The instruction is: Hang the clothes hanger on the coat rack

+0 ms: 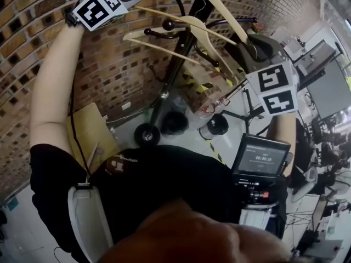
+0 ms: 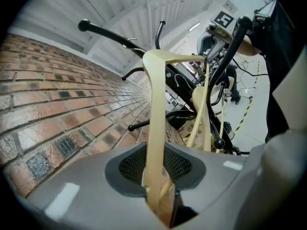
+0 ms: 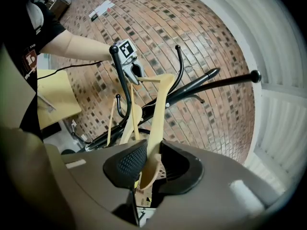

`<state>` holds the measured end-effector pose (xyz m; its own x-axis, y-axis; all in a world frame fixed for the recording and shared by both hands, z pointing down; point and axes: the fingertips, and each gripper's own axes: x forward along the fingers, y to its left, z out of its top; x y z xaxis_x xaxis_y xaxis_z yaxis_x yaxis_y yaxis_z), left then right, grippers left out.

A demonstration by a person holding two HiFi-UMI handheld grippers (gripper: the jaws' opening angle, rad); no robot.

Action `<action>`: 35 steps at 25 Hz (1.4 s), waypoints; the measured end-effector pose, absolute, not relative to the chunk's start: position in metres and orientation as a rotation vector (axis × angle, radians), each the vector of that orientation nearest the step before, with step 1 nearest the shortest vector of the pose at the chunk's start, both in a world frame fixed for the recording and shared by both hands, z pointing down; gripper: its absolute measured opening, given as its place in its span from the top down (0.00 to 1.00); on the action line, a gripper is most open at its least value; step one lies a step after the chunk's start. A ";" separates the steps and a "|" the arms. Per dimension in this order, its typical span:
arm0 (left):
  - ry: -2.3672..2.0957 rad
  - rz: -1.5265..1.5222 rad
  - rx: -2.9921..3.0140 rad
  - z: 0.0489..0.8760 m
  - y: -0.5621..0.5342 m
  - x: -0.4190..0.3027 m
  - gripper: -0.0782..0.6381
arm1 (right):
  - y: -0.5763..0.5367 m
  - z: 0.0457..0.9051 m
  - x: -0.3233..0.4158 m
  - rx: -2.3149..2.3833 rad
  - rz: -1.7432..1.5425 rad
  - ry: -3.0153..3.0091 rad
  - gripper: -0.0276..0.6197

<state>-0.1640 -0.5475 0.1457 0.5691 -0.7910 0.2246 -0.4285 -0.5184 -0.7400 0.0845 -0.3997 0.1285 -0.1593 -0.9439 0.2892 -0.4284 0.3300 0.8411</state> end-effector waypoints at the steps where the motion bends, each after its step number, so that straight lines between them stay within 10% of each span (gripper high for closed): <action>1: 0.962 -0.749 -2.163 0.147 -0.549 -0.161 0.76 | -0.401 0.131 0.087 1.233 -0.752 -1.748 0.79; 35: 0.902 -0.756 -2.145 0.147 -0.553 -0.157 0.76 | -0.400 0.134 0.087 1.198 -0.706 -1.774 0.79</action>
